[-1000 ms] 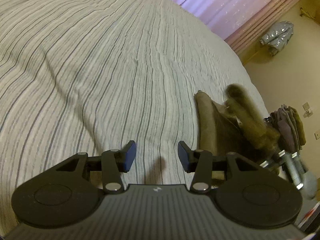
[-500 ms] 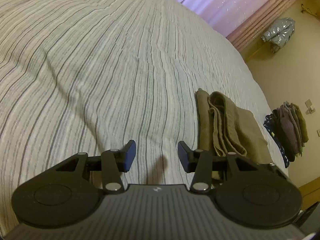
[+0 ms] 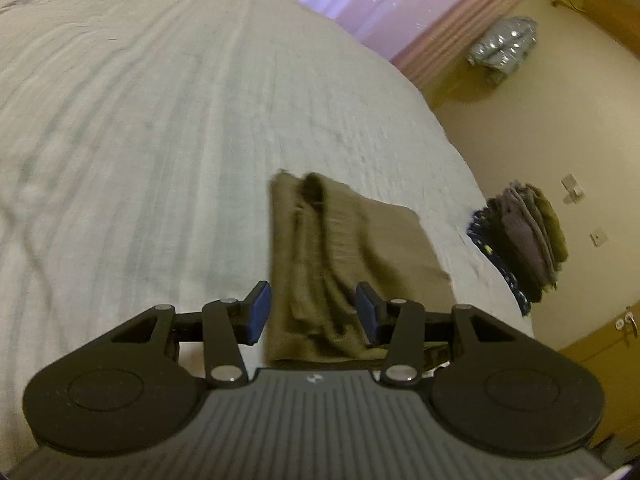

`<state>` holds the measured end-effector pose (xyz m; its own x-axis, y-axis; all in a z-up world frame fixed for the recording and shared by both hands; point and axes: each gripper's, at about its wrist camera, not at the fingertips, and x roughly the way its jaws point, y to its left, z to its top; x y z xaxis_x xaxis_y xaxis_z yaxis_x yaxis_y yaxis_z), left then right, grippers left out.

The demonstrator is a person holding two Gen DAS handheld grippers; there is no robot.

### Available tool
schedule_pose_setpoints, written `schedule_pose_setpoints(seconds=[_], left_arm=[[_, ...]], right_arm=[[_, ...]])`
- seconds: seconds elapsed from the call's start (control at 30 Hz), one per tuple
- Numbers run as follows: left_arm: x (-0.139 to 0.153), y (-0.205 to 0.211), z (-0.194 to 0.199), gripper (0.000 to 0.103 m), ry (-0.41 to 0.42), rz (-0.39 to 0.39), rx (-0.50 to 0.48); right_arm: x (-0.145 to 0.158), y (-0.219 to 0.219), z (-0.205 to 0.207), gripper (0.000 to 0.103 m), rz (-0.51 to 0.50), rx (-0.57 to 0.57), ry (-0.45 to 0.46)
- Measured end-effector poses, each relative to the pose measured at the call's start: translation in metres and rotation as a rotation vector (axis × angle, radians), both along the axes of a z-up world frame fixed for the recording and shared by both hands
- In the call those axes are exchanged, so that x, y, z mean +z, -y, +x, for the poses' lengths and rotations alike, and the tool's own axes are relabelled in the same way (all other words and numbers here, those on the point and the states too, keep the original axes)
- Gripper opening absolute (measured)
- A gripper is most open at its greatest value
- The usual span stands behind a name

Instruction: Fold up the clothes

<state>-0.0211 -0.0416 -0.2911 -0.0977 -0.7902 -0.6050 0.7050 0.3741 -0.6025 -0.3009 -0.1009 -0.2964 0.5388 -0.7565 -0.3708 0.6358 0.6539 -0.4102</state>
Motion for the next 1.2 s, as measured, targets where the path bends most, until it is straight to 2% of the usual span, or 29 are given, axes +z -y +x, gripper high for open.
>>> schedule_pose_setpoints(seconds=[0.03, 0.17, 0.27, 0.3, 0.33, 0.37, 0.43, 0.53, 0.67, 0.73, 0.8, 0.83, 0.87, 0.9, 0.93, 1.03, 1.1, 1.13, 1.17, 1.2], left_arm=[[-0.001, 0.006, -0.003, 0.042, 0.002, 0.005, -0.005], [-0.006, 0.024, -0.011, 0.042, 0.016, 0.046, -0.009], [-0.016, 0.033, -0.016, 0.038, 0.033, 0.089, -0.007], [-0.019, 0.035, -0.017, 0.038, 0.043, 0.103, -0.003], [-0.022, 0.037, -0.020, 0.037, 0.059, 0.112, -0.002], [-0.024, 0.038, -0.021, 0.036, 0.081, 0.120, -0.003], [-0.028, 0.040, -0.025, 0.037, 0.118, 0.134, -0.005], [-0.033, 0.040, -0.026, 0.040, 0.148, 0.146, -0.007], [-0.036, 0.036, -0.023, 0.042, 0.128, 0.152, -0.004], [-0.032, 0.032, -0.020, 0.042, 0.118, 0.148, -0.012], [-0.024, 0.028, -0.016, 0.041, 0.109, 0.141, -0.015], [-0.020, 0.027, -0.014, 0.040, 0.110, 0.136, -0.013], [-0.014, 0.023, -0.012, 0.035, 0.122, 0.127, -0.005], [-0.007, 0.022, -0.010, 0.032, 0.131, 0.106, -0.004], [0.001, 0.021, -0.009, 0.032, 0.138, 0.083, -0.003], [0.020, 0.025, -0.009, 0.032, 0.162, 0.020, -0.017], [0.026, 0.038, -0.015, 0.031, 0.181, -0.006, -0.053], [0.027, 0.046, -0.020, 0.031, 0.190, -0.012, -0.071], [0.028, 0.054, -0.024, 0.030, 0.199, -0.018, -0.089], [0.026, 0.062, -0.027, 0.030, 0.215, -0.018, -0.100]], right_arm=[[-0.001, 0.004, -0.006, 0.065, 0.019, -0.019, -0.001], [-0.006, 0.015, -0.011, 0.065, 0.020, -0.011, -0.029], [-0.008, 0.020, -0.004, 0.063, 0.009, 0.011, -0.038], [-0.010, 0.022, 0.001, 0.058, 0.008, 0.019, -0.046], [-0.013, 0.025, 0.004, 0.041, 0.006, 0.022, -0.061], [-0.016, 0.027, 0.005, 0.029, 0.005, 0.020, -0.085], [-0.021, 0.031, 0.007, 0.029, -0.014, 0.011, -0.110], [-0.030, 0.031, 0.007, 0.027, -0.144, -0.051, -0.195], [-0.052, 0.035, 0.007, 0.026, -0.082, -0.043, -0.296], [-0.047, 0.037, 0.004, 0.027, -0.056, -0.001, -0.308], [-0.033, 0.043, -0.004, 0.027, 0.012, 0.029, -0.301], [-0.026, 0.046, -0.012, 0.029, 0.049, 0.030, -0.277], [-0.017, 0.051, -0.022, 0.044, 0.098, 0.028, -0.239], [-0.008, 0.057, -0.034, 0.051, 0.152, 0.018, -0.180], [0.000, 0.063, -0.046, 0.055, 0.195, 0.001, -0.121], [0.024, 0.083, -0.075, 0.054, 0.315, -0.045, 0.098], [0.032, 0.101, -0.080, 0.048, 0.412, -0.059, 0.246], [0.034, 0.110, -0.079, 0.033, 0.459, -0.056, 0.304], [0.033, 0.119, -0.075, 0.022, 0.508, -0.052, 0.354], [0.031, 0.128, -0.067, 0.021, 0.546, -0.058, 0.382]])
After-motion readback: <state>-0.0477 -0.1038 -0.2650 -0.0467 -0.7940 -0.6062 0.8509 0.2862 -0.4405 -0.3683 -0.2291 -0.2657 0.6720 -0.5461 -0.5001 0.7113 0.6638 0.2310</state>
